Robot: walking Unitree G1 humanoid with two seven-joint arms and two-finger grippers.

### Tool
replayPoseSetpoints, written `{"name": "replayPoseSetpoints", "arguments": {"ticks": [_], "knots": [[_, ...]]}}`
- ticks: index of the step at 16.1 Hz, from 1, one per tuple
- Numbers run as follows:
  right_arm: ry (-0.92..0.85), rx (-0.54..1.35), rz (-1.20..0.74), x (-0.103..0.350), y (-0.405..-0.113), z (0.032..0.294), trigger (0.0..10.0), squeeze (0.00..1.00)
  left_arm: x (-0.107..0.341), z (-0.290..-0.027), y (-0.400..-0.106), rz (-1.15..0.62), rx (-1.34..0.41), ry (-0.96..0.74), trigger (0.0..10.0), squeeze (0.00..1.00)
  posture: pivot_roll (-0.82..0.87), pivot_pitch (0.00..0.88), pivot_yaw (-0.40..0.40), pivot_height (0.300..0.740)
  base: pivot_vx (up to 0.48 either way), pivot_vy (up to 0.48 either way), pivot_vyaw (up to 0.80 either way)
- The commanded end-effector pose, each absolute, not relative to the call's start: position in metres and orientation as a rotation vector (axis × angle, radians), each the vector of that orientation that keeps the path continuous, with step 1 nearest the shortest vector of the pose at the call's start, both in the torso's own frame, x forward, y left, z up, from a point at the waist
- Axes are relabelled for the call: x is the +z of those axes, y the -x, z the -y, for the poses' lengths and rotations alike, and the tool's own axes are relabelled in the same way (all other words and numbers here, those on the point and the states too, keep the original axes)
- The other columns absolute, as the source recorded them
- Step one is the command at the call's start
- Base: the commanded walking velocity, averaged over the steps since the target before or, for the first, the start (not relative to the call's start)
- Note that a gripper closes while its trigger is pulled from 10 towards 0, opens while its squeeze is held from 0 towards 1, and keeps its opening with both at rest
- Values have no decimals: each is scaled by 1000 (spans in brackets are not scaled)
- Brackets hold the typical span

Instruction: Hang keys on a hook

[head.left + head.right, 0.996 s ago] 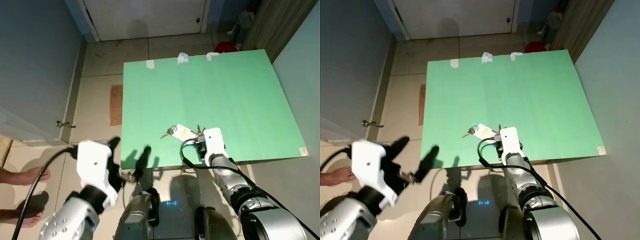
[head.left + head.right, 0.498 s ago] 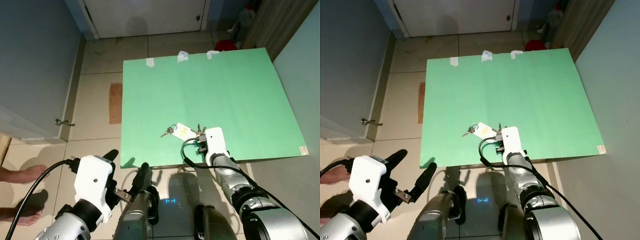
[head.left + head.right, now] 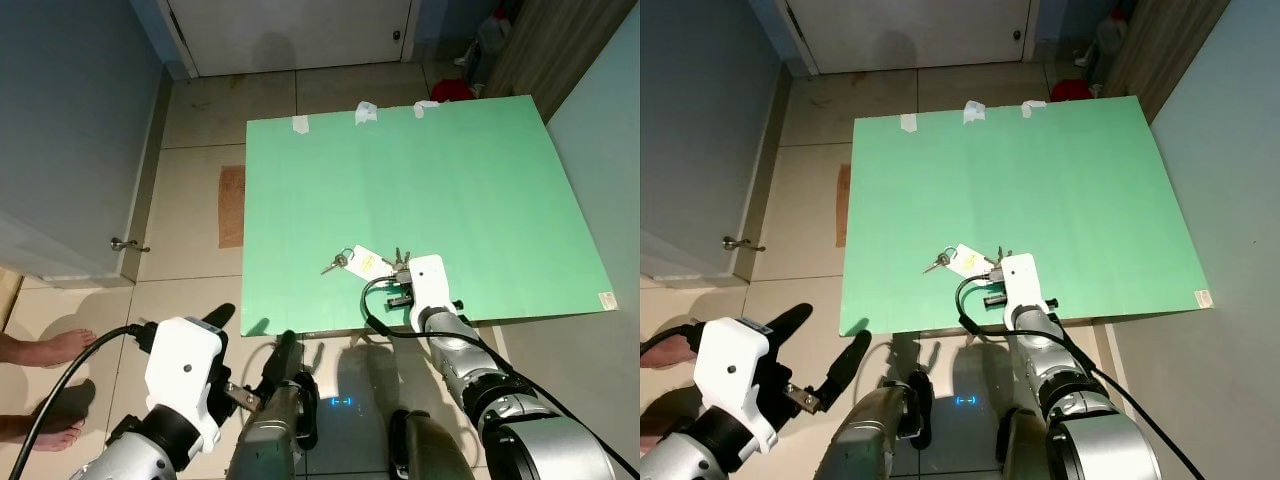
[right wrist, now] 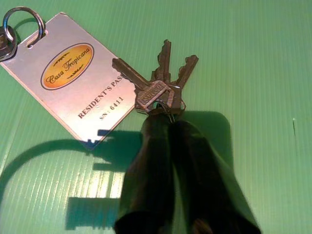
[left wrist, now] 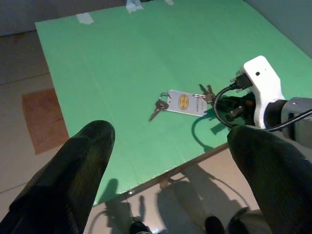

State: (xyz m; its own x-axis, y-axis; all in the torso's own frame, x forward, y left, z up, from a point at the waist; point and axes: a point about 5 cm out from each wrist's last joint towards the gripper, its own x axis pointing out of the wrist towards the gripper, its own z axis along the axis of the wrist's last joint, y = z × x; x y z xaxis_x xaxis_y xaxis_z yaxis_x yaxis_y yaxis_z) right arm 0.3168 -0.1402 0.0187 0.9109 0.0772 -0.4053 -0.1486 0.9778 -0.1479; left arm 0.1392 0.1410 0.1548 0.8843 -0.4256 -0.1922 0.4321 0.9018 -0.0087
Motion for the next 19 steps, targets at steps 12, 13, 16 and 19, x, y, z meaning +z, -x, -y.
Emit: {"name": "replayPoseSetpoints", "arguments": {"ticks": [12,13,16,19], "knots": [[132,161,-311,44,-336,128,0,0,143,-141,-158,-173,-461,-45,10000,0,168,234,52,720,0,0,0],[133,153,-264,56,-343,130,0,0,141,-138,-166,-160,-472,-36,10000,0,146,212,45,720,0,0,0],[95,168,-156,89,-362,132,0,0,130,-133,-198,-126,-479,-26,10000,0,58,116,34,720,0,0,0],[100,175,-68,117,-375,137,0,0,125,-132,-226,-96,-442,-60,10000,0,-9,54,38,720,0,0,0]]}}
